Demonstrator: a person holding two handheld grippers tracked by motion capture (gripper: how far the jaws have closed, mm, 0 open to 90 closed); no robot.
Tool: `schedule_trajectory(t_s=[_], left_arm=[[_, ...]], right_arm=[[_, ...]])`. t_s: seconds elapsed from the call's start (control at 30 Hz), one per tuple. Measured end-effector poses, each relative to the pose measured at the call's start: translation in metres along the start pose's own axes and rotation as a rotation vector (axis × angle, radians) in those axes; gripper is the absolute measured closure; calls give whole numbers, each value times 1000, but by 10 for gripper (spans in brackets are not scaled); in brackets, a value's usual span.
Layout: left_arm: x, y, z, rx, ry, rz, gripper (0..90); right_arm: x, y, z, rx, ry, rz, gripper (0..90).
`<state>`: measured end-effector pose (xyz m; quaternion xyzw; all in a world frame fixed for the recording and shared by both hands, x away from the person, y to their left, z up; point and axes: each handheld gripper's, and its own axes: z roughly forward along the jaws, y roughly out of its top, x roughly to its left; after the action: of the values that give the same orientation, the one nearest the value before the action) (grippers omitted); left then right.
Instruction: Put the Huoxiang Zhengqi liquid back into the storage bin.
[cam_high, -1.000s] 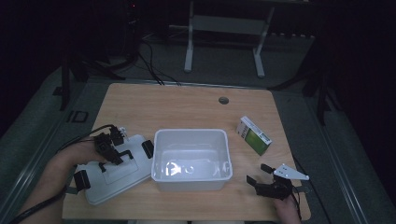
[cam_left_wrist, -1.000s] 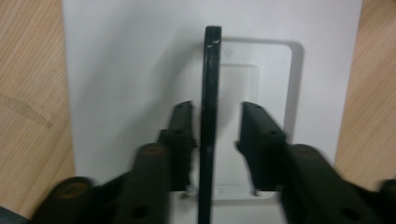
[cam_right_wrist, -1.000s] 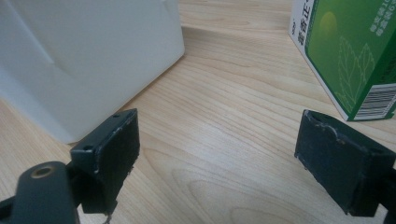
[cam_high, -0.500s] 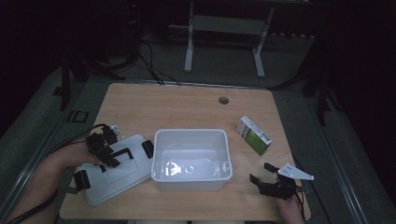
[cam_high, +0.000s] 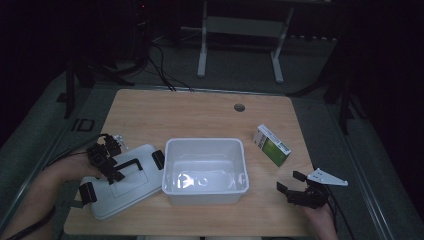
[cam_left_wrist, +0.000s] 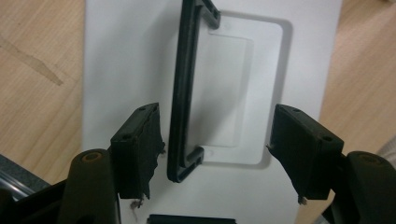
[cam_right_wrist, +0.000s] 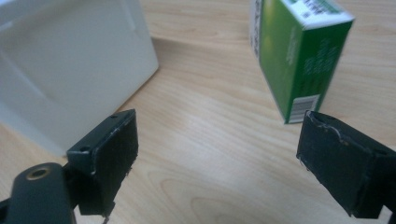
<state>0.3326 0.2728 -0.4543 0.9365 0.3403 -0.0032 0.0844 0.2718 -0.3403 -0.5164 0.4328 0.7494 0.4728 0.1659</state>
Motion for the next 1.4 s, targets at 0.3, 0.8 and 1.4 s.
schedule_trajectory(t_s=[0.3, 0.8, 1.4], left_arm=[[1, 0, 2, 11, -3, -3, 342], [3, -2, 8, 28, -15, -16, 332], [3, -2, 7, 33, -18, -9, 326]], right_arm=[[-9, 26, 3, 37, -39, -19, 157], [-37, 67, 20, 79, -81, -57, 189], [-56, 100, 54, 199, -65, -95, 309]])
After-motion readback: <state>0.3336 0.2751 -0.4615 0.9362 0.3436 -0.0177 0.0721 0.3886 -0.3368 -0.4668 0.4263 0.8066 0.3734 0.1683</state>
